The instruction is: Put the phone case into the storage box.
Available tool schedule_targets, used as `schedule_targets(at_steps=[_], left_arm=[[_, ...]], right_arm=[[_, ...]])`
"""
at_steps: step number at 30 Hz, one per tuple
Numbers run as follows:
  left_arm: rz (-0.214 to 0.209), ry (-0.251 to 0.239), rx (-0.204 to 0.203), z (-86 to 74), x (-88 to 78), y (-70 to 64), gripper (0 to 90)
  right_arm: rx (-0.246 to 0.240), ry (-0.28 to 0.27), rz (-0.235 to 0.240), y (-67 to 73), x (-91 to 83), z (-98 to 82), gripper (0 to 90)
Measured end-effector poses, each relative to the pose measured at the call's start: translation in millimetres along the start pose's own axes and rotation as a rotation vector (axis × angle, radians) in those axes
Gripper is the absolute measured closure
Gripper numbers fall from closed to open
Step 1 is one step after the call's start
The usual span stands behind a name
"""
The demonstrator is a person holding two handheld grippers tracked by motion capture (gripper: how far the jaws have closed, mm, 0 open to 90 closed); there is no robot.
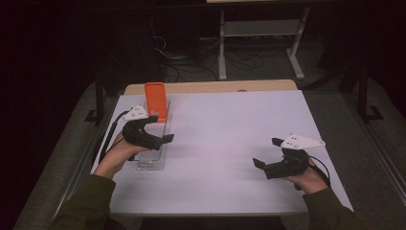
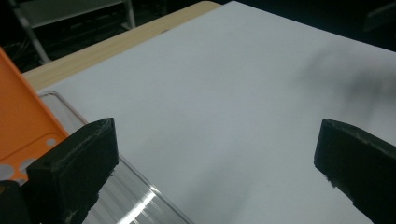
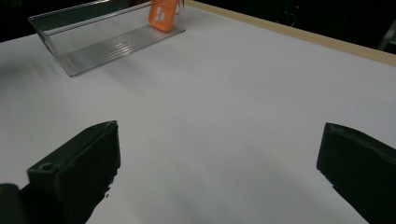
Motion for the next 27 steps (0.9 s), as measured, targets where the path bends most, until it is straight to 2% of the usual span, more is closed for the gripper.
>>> schedule_targets(at_steps=[7,8,12,15,23,24,26,27], left_arm=[[-0.016,-0.010,0.031,-11.6,-4.7,-11.1,0.0],[-0.018,-0.014,0.026,-13.8,-4.7,-12.7,0.0],[-0.012,-0.018,0.038,-22.8,-4.7,-15.8,0.0],[-0.012,-0.025,0.023,-29.5,-3.2,-17.0,0.0],[-0.009,-0.008,0.030,-45.7,1.0,-17.1,0.0],[-0.013,-0.011,0.018,-47.0,1.3,-17.9,0.0],[-0.012,0.000,0.030,-49.2,0.9,-17.3,0.0],[-0.015,-0.007,0.019,-50.5,1.4,-18.5,0.0]], right_arm=[[-0.005,0.000,0.003,0.8,0.5,0.4,0.0],[-0.004,-0.001,0.004,0.9,0.7,0.5,0.0],[-0.012,0.001,0.005,1.2,0.9,0.7,0.0],[-0.006,0.006,0.011,2.2,1.2,0.7,0.0],[-0.015,0.009,0.013,2.9,1.7,0.9,0.0],[-0.019,0.007,0.011,2.6,1.8,0.9,0.0],[-0.018,0.011,0.011,2.8,2.1,0.7,0.0],[-0.020,0.011,0.011,2.8,2.3,0.7,0.0]])
Point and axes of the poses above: each handheld gripper's, and its own axes: x roughly forward along the jaws, z roughly out of its top, y roughly to its left, the point moved 2 cm from there along x, roughly forward along the jaws, and after that the axes turned 15 degrees about y, right-handed, at the moved point
